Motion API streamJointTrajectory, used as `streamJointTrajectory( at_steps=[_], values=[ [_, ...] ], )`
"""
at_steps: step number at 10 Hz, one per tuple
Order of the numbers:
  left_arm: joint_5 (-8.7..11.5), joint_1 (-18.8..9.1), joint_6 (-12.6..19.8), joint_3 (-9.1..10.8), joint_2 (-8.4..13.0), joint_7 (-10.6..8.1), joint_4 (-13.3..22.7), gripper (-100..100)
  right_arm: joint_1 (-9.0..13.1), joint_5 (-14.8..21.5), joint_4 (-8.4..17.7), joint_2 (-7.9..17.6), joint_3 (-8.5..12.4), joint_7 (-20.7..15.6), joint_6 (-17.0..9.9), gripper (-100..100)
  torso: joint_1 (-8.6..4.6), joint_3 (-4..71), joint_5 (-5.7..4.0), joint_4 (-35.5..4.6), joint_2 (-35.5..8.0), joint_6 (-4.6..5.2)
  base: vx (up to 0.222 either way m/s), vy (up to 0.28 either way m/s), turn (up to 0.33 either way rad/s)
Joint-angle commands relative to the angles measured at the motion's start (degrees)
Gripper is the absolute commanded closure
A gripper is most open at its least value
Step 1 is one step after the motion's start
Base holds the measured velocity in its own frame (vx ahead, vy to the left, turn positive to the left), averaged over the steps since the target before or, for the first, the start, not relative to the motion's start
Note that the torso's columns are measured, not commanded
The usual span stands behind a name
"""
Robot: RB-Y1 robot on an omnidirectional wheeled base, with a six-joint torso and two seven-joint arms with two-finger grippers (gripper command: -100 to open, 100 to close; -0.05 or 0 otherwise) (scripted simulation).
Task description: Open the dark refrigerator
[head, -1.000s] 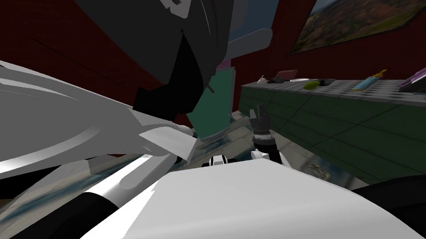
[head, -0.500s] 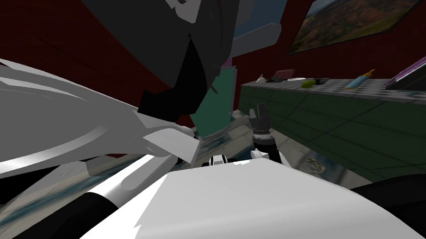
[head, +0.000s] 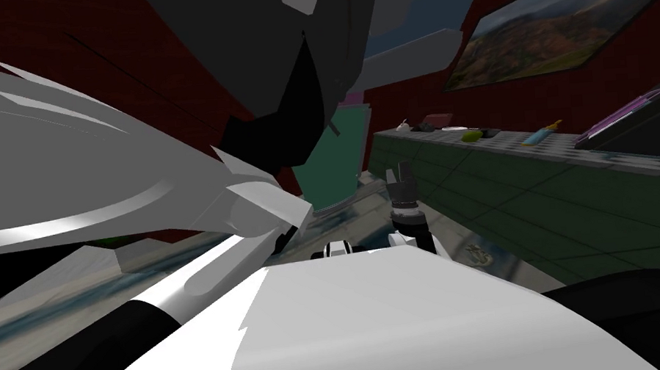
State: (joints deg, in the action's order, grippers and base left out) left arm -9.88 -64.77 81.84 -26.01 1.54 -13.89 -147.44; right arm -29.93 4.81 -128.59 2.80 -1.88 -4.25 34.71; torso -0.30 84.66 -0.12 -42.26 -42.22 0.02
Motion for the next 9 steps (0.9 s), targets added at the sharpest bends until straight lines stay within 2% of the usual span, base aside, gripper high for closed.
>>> streamJointTrajectory(
  at_steps=[1,7,8,9],
  values=[
    [-0.5,-1.0,0.7,0.46,-0.8,-0.04,2.4,-100,0.0,0.0,0.0,0.0,0.0,0.0,0.0,0,0.12,0.0,0.05,0.0,0.0,-0.01,-0.001,-0.007,0.0],
    [-0.5,-1.0,0.7,0.46,-0.8,-0.04,2.4,-100,0.0,0.0,0.0,0.0,0.0,0.0,0.0,0,0.3,-0.1,0.12,0.0,-0.1,-0.02,0.001,-0.001,0.0],
    [2.2,1.3,-3.6,2.23,2.5,-2.68,1.4,-100,0.0,0.0,0.0,0.0,0.0,0.0,0.0,0,0.29,-0.1,0.12,0.0,-0.1,-0.02,0.04,-0.069,0.3],
    [3.1,1.3,-5.0,2.23,3.9,-2.68,1.4,-100,0.0,0.0,0.0,0.0,0.0,0.0,0.0,0,0.13,0.0,0.08,0.0,0.1,-0.06,0.068,-0.1,0.465]
  ],
)
